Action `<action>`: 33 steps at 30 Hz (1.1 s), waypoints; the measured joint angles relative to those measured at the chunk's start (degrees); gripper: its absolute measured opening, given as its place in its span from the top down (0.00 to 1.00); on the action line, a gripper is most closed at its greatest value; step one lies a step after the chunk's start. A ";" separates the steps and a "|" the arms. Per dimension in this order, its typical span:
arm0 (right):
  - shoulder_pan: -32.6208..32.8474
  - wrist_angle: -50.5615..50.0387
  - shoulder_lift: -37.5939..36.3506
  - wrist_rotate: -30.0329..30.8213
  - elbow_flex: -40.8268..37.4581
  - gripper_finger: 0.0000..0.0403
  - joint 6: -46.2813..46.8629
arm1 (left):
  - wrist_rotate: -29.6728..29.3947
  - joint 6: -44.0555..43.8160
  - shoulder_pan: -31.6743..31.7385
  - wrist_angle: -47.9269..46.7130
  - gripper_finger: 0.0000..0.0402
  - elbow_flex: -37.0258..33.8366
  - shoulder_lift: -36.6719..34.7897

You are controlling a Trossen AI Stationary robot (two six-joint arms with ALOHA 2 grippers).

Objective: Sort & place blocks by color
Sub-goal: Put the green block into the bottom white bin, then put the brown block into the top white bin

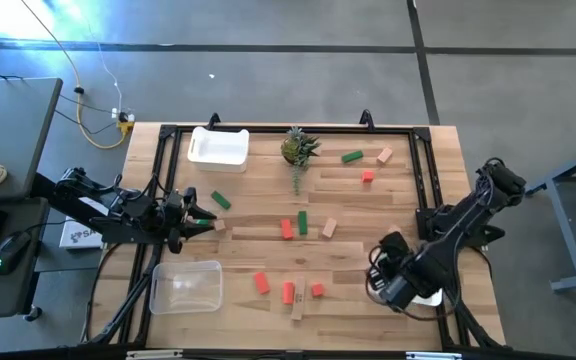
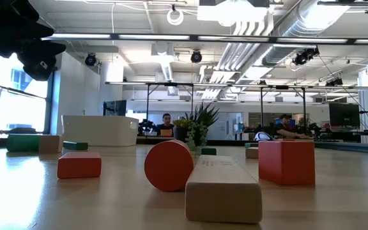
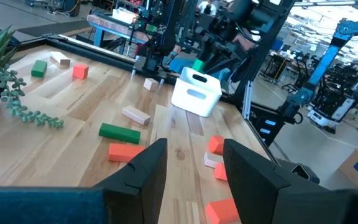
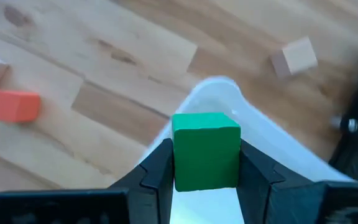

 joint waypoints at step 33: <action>4.00 0.10 10.96 -14.12 -0.11 0.51 8.14 | -4.69 -1.53 0.00 -6.39 0.64 2.60 1.83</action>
